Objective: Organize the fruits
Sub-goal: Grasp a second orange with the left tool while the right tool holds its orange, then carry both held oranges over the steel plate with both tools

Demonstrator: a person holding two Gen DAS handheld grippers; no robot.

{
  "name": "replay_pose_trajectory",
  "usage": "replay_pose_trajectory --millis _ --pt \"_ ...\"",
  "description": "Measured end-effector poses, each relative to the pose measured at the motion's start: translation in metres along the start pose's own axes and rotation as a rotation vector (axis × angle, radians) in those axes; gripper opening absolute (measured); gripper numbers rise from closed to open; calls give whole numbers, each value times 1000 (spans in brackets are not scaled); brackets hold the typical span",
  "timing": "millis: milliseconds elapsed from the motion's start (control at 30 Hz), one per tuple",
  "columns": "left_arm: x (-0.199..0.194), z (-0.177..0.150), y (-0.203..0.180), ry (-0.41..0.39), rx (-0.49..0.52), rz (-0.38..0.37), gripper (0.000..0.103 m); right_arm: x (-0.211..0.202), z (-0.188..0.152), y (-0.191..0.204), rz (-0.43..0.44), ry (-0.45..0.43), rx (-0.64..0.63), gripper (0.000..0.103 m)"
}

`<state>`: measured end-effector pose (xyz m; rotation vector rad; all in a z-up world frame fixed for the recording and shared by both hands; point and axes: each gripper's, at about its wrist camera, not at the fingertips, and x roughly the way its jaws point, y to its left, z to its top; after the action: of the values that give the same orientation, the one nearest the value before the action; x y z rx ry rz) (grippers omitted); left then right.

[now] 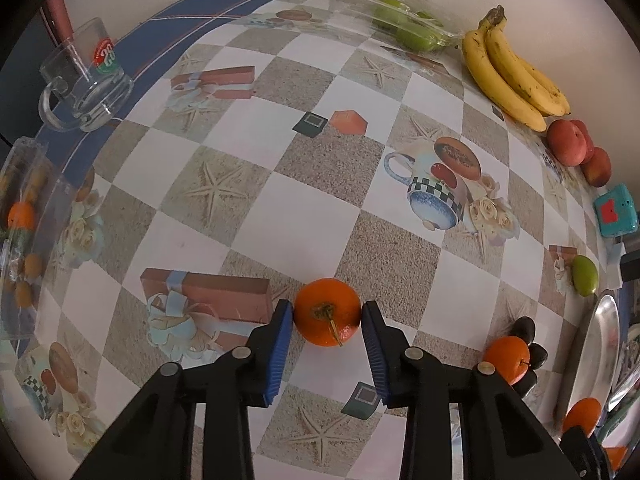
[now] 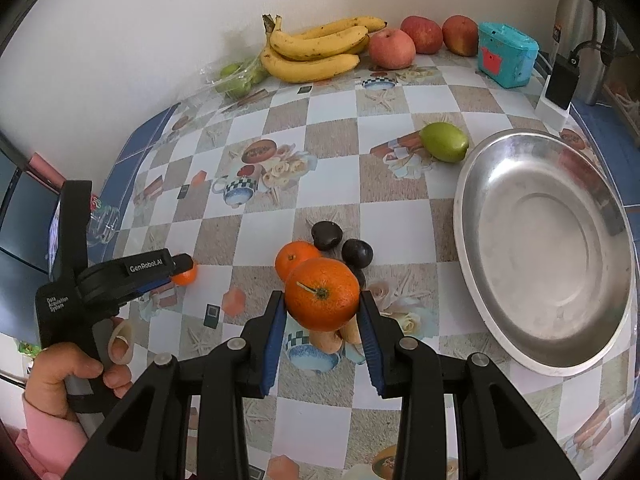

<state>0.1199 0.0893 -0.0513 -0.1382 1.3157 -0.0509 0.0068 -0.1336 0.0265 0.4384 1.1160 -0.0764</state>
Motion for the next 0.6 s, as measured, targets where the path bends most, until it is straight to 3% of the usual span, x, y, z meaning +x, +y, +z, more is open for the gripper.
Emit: replay_pose_trajectory --millis 300,600 --pt "-5 -1 -6 -10 -9 2 37 -3 8 -6 1 -5 24 37" --pt "-33 1 -24 -73 2 -14 37 -8 16 -20 -5 -13 54 37"
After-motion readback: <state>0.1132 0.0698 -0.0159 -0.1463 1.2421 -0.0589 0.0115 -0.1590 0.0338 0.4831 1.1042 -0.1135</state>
